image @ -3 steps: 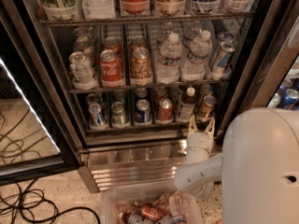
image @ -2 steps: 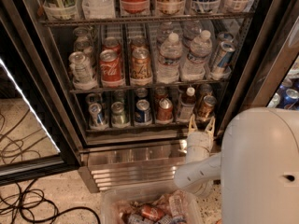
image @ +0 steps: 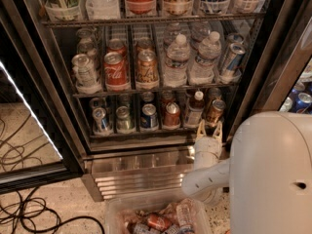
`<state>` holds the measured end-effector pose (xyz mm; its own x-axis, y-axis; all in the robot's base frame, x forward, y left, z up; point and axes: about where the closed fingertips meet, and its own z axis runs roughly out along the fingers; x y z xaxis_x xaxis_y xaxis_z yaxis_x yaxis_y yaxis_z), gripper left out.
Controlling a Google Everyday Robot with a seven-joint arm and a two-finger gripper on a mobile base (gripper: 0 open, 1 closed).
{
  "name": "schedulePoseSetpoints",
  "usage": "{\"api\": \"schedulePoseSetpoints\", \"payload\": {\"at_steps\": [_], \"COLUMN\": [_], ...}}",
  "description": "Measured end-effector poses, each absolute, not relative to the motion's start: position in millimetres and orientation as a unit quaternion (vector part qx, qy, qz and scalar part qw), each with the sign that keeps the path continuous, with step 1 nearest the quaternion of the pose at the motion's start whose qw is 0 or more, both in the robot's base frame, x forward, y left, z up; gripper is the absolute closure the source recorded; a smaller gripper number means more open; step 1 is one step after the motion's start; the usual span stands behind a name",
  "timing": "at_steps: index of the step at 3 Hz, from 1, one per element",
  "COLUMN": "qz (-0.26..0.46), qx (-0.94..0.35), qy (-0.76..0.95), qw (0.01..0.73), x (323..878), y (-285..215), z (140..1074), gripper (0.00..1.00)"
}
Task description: Pick orange can from bottom shelf of fridge
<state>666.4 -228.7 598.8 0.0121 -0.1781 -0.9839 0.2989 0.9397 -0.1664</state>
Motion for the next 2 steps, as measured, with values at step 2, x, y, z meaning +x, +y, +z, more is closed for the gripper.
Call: {"api": "schedulePoseSetpoints", "payload": {"at_steps": [2], "qz": [-0.160], "qx": [0.054], "qy": [0.691], "qw": [0.703], "x": [660.9], "y": [-220.5], "z": [597.4], "gripper": [0.18]}}
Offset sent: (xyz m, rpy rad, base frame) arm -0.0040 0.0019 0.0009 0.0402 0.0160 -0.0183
